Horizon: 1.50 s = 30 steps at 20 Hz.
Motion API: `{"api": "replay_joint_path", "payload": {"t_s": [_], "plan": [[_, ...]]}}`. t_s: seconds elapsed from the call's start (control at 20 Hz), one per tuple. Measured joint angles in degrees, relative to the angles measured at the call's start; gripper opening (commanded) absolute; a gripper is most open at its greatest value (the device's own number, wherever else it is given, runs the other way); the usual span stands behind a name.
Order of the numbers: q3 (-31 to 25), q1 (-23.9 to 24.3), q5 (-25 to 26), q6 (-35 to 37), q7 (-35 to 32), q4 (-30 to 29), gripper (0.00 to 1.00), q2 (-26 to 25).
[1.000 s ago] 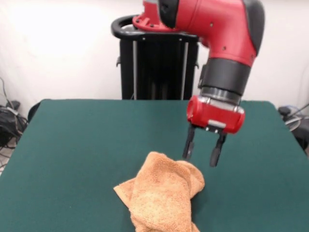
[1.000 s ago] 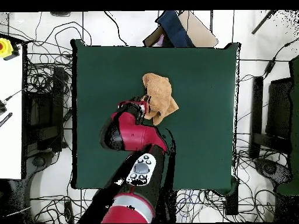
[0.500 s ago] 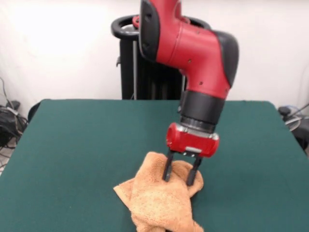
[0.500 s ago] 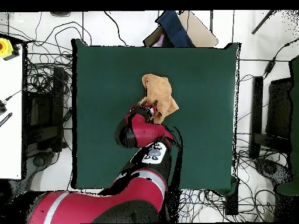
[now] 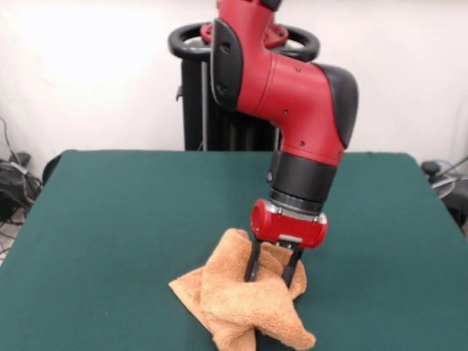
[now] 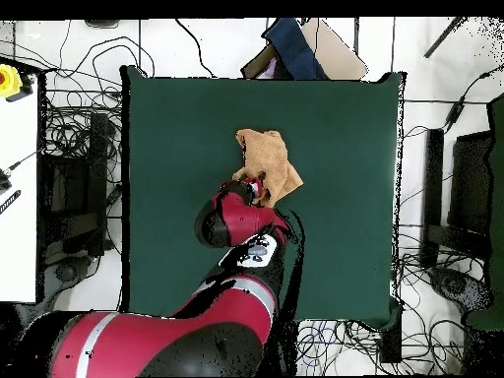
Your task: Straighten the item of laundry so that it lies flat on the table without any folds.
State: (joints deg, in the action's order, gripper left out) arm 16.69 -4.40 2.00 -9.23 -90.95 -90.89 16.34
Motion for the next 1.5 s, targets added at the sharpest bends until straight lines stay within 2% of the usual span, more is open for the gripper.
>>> {"api": "replay_joint_path", "payload": {"t_s": [0.05, 0.3, 0.5, 0.8, 1.2, 1.5], "plan": [[-1.3, 1.3, 0.4, 1.4, 0.0, 0.0, 0.0, 0.6], [-3.1, 3.2, 0.4, 3.8, 0.0, 0.0, 0.0, 1.6], [-6.0, 5.5, 0.4, 9.2, 0.0, -0.2, 0.0, 3.9], [-8.9, 6.3, 0.4, 16.4, 0.0, -1.4, 0.0, 7.1], [-13.6, 10.4, 0.4, 28.8, 0.0, -7.7, 0.0, 14.5], [-15.4, 15.3, 0.4, 33.6, 0.0, -11.7, 0.0, 18.9]]}}
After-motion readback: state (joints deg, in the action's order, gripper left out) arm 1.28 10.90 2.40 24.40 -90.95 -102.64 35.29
